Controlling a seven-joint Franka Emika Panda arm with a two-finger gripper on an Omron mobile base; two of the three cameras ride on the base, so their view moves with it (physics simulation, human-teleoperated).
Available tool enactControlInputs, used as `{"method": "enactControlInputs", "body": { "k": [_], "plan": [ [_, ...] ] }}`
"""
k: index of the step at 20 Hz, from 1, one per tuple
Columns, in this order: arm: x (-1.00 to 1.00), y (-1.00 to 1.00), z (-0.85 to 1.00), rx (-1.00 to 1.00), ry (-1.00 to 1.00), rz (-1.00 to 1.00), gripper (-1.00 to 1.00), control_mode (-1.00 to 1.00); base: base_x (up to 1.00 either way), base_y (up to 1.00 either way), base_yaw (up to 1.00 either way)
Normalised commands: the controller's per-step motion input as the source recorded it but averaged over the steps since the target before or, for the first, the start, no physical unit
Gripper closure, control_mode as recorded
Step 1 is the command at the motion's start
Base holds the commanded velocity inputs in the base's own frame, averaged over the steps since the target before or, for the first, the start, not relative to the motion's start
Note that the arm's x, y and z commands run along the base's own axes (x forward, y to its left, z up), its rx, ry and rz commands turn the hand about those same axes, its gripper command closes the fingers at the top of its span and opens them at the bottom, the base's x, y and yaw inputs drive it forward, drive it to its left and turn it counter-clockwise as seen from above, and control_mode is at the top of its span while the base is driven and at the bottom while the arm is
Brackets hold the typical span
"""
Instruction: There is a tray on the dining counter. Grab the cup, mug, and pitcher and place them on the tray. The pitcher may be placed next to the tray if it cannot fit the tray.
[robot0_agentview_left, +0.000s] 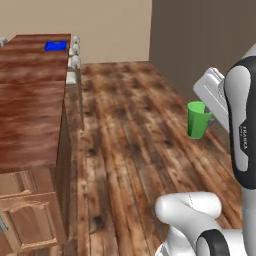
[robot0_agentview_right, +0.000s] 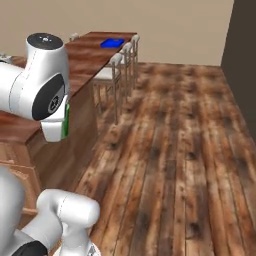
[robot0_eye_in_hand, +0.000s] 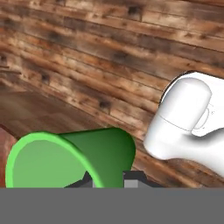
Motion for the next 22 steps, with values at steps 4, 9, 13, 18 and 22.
{"method": "enactControlInputs", "body": {
  "k": [4,9,13,18,22],
  "plan": [
    [0.0,0.0,0.0,0.0,0.0,0.0,1.0,1.0,1.0,-0.56,0.44],
    [0.0,0.0,0.0,0.0,0.0,0.0,1.0,1.0,1.0,-0.54,0.11],
    [0.0,0.0,0.0,0.0,0.0,0.0,1.0,1.0,1.0,-0.81,0.02],
    [0.0,0.0,0.0,0.0,0.0,0.0,1.0,1.0,1.0,-0.86,0.01],
    [0.0,0.0,0.0,0.0,0.0,0.0,1.0,1.0,1.0,-0.83,0.01]
  ]
}}
